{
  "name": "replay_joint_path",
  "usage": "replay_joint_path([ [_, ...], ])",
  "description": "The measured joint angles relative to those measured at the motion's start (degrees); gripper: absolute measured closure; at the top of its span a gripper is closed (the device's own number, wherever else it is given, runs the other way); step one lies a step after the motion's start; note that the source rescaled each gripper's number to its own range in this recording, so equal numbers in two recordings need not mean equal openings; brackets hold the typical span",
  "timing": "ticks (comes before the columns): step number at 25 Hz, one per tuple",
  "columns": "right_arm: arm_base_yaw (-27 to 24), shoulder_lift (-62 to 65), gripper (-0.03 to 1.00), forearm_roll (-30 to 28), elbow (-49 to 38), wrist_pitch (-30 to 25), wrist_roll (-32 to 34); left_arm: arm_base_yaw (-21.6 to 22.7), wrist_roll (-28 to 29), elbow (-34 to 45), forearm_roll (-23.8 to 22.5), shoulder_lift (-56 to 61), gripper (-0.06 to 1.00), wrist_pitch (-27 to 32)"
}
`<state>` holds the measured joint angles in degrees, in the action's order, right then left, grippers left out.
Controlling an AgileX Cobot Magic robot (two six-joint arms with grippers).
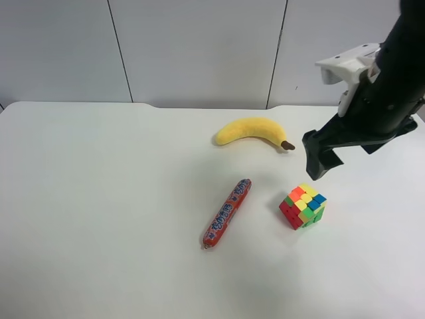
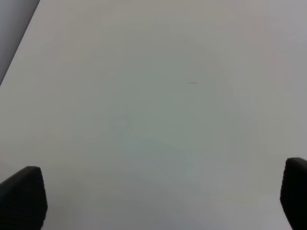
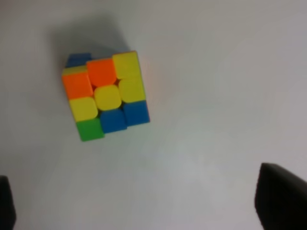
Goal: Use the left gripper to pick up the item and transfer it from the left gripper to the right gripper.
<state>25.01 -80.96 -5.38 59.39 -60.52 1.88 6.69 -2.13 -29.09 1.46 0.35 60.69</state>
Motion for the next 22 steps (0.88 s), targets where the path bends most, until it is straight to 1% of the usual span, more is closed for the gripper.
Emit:
replay_joint_path([
  [4,0.00,6.23,-0.03,3.16,0.00,-2.93,0.00,0.00,0.00,0.00,0.00,0.00,-0.05,0.00],
  [7,0.00,10.73,-0.03,4.60,-0.70,-3.28,-0.53,0.00,0.00,0.00,-0.12,0.00,-0.05,0.00],
  [13,0.00,22.55,-0.03,6.12,-10.78,-3.68,-1.88,0.00,0.00,0.00,-0.12,0.00,-0.05,0.00],
  [17,0.00,33.41,-0.03,6.12,-17.61,-3.98,-1.88,0.00,0.00,0.00,-0.12,0.00,-0.05,0.00],
  [22,0.00,49.11,-0.03,6.12,-22.39,-4.13,-2.21,0.00,0.00,0.00,-0.12,0.00,-0.05,0.00],
])
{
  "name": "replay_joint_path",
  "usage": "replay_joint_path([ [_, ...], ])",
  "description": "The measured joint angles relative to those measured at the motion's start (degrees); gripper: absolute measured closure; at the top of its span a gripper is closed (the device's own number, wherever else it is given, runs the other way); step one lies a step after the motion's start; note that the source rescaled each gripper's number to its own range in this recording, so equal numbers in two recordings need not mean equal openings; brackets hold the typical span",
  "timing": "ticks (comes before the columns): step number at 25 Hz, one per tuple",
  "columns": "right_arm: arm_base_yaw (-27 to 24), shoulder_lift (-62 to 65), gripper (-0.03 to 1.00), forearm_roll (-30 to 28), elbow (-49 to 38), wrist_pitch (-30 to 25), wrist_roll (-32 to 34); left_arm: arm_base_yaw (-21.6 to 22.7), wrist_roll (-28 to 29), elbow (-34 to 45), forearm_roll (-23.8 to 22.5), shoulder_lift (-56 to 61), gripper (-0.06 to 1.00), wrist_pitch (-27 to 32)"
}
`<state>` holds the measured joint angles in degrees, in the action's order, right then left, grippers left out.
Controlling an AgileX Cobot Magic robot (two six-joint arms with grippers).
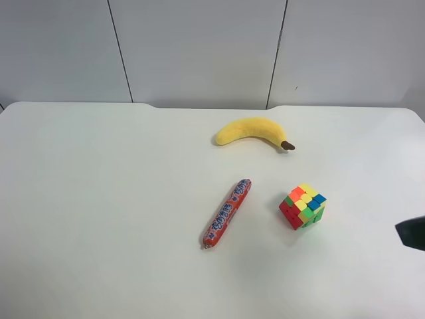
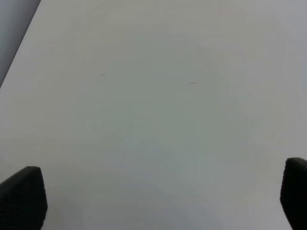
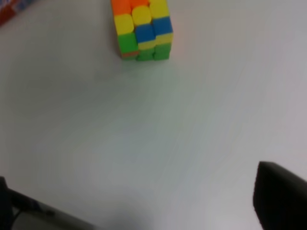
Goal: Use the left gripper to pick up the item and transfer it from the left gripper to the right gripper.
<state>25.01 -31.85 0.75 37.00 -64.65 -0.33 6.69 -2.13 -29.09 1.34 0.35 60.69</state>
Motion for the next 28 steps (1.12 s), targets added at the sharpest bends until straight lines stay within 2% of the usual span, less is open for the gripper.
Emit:
replay_joint_path([
  [4,0.00,12.29,-0.03,0.16,-1.85,0.32,-2.48,0.00,0.00,0.00,0.00,0.00,-0.05,0.00],
  [12,0.00,30.55,-0.03,2.95,-6.57,1.60,-2.96,0.00,0.00,0.00,0.00,0.00,-0.05,0.00],
  [28,0.00,31.98,-0.03,2.49,-8.03,3.82,-2.29,0.00,0.00,0.00,0.00,0.00,-0.05,0.00],
])
